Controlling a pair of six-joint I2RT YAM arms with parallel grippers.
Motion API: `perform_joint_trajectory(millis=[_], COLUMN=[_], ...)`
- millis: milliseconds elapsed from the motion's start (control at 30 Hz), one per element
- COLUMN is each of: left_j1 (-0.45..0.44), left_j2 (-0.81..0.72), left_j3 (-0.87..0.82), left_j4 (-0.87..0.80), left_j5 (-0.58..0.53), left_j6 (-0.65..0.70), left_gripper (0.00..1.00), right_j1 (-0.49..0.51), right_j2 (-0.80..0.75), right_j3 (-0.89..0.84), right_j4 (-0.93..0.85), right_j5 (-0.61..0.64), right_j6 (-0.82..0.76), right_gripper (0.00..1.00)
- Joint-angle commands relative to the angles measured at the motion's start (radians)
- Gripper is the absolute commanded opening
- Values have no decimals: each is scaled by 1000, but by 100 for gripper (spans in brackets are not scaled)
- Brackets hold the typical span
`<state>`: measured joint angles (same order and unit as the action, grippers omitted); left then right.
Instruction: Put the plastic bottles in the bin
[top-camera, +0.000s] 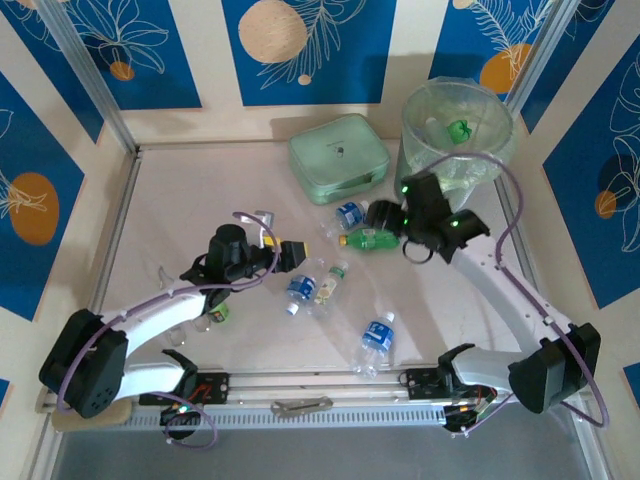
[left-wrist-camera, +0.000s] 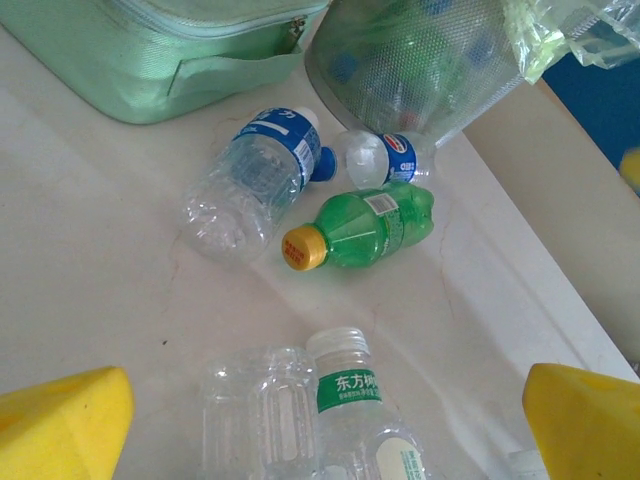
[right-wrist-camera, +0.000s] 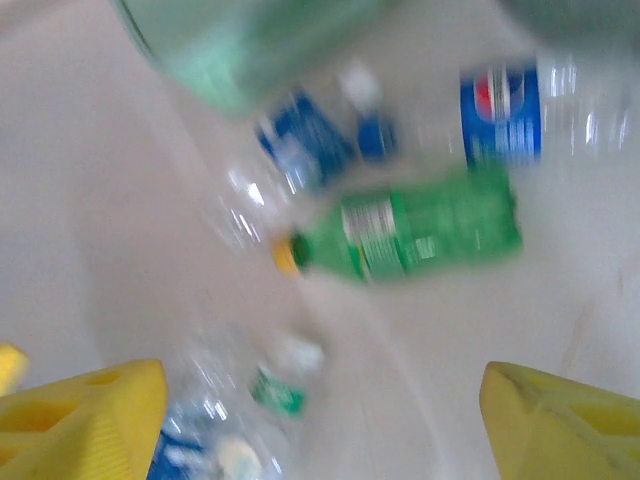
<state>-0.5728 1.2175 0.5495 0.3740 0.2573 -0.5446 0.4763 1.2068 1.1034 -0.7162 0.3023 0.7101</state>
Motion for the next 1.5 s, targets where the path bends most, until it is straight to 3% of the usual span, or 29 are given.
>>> perform_joint_trajectory(millis=[0,300,633,1100,1467], left_j1=[-6,-6,-6,-6,-6], left_j2=[-43,-52,-23,-22,-28], left_j3=[-21,-33,-21,-20,-28], left_j4=[-23,-56,-55,-58,-60], left_j5=[-31,-69,-61,-77,-84], left_j6=[-1,29,39,25,21], left_gripper=[99,99,99,99,99], right_j1=[79,326,548,555,556], right_j2=[-38,-46,-7,95,96], right_j3=[-83,-211,-382,-475,-467], right_j4=[-145,-367,-212,-20,0], right_j5=[57,48,-47,-16,-5], right_j6=[189,498,771,871,853], right_gripper=[83,88,91,88,61])
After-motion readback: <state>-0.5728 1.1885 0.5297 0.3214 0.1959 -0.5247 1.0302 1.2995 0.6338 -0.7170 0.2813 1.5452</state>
